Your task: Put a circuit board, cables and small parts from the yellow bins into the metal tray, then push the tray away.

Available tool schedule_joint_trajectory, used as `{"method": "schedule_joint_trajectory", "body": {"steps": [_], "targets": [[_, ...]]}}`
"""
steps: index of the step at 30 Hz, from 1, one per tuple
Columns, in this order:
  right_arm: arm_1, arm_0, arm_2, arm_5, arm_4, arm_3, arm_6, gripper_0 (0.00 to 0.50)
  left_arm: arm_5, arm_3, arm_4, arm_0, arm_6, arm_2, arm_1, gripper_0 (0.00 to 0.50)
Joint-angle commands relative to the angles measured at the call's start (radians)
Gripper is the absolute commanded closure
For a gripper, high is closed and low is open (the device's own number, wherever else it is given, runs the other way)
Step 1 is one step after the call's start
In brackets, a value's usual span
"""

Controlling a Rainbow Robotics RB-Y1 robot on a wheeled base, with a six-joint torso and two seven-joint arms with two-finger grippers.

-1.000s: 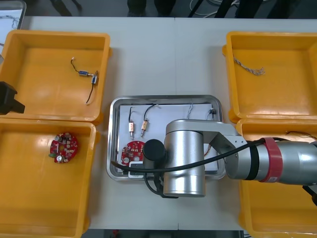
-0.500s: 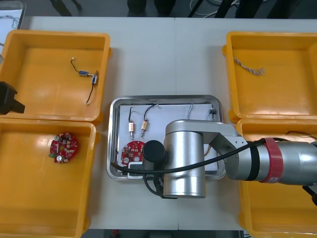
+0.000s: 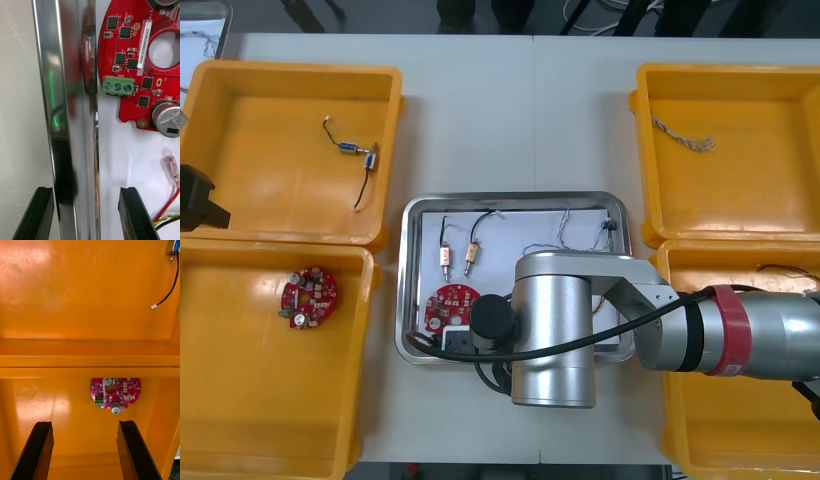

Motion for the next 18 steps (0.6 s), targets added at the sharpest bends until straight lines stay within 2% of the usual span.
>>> {"method": "schedule_joint_trajectory", "body": {"steps": [1,2,3,4,6,7,8,18], "targets": [[0.012,0.013,0.014,0.01,0.01,-0.035,0.034,0.039,0.007,-0.027,0.007,0.013,-0.066,0.031,0.05,0.0],[0.013,0.013,0.013,0.011,0.01,-0.035,0.033,0.067,0.007,-0.027,0.007,0.013,-0.066,0.031,0.05,0.0],[0.015,0.013,0.014,0.013,0.01,-0.035,0.033,0.067,0.007,-0.027,0.007,0.013,-0.066,0.031,0.05,0.0],[0.018,0.013,0.013,0.014,0.01,-0.036,0.03,0.213,0.007,-0.027,0.007,0.013,-0.066,0.031,0.05,0.0],[0.021,0.011,0.014,0.019,0.013,-0.036,0.028,0.423,0.007,-0.027,0.007,0.013,-0.066,0.031,0.05,0.0],[0.021,0.011,0.014,0.019,0.013,-0.036,0.028,0.423,0.007,-0.027,0.007,0.013,-0.066,0.031,0.05,0.0],[0.023,0.013,0.014,0.02,0.014,-0.038,0.025,0.5,0.007,-0.027,0.007,0.013,-0.066,0.031,0.05,0.0],[0.02,0.011,0.013,0.022,0.047,-0.039,0.033,0.5,0.007,-0.027,0.007,0.013,-0.066,0.031,0.05,0.0]]}}
